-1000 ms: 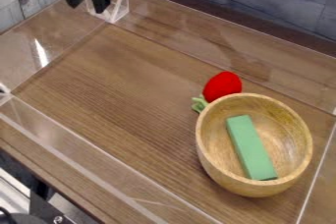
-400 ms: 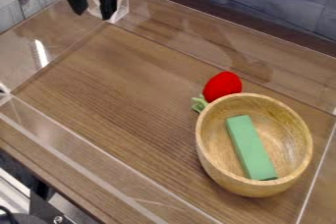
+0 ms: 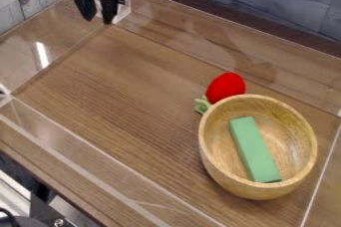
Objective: Move the red fruit to the right
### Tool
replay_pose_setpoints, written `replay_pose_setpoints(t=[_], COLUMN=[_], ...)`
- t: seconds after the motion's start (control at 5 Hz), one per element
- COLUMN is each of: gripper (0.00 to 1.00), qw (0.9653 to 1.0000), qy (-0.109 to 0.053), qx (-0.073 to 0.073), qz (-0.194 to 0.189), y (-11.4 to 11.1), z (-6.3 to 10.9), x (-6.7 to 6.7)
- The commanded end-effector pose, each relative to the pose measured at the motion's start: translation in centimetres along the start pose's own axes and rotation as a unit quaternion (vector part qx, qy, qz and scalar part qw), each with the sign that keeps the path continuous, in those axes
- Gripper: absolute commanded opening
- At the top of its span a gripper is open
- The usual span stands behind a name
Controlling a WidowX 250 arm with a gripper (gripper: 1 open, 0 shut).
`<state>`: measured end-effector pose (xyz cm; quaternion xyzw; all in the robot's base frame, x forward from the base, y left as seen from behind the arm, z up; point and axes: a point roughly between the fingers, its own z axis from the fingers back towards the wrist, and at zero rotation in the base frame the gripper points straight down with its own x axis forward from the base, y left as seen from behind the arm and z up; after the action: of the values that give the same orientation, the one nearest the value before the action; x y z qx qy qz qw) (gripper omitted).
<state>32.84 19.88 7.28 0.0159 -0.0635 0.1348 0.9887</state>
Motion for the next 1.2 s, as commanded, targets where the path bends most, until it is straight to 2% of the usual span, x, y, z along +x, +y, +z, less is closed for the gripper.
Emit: replay_pose_setpoints(t=[0.0, 0.2, 0.6, 0.8, 1.0], gripper=[1.0, 1.0, 1.0, 1.0, 1.0], qw=[0.9993, 0.9987, 0.9991, 0.9994, 0.9998], qy=[-0.026, -0.026, -0.028, -0.029, -0.017], qx=[0.015, 0.02, 0.02, 0.017, 0.014], qz=[0.022, 0.039, 0.026, 0.001, 0.002], y=[0.3, 0.7, 1.9, 1.7, 0.1], z=[1.9, 2.0, 1.7, 2.2, 1.1], x=[0.7, 0.6, 1.0, 1.9, 1.2])
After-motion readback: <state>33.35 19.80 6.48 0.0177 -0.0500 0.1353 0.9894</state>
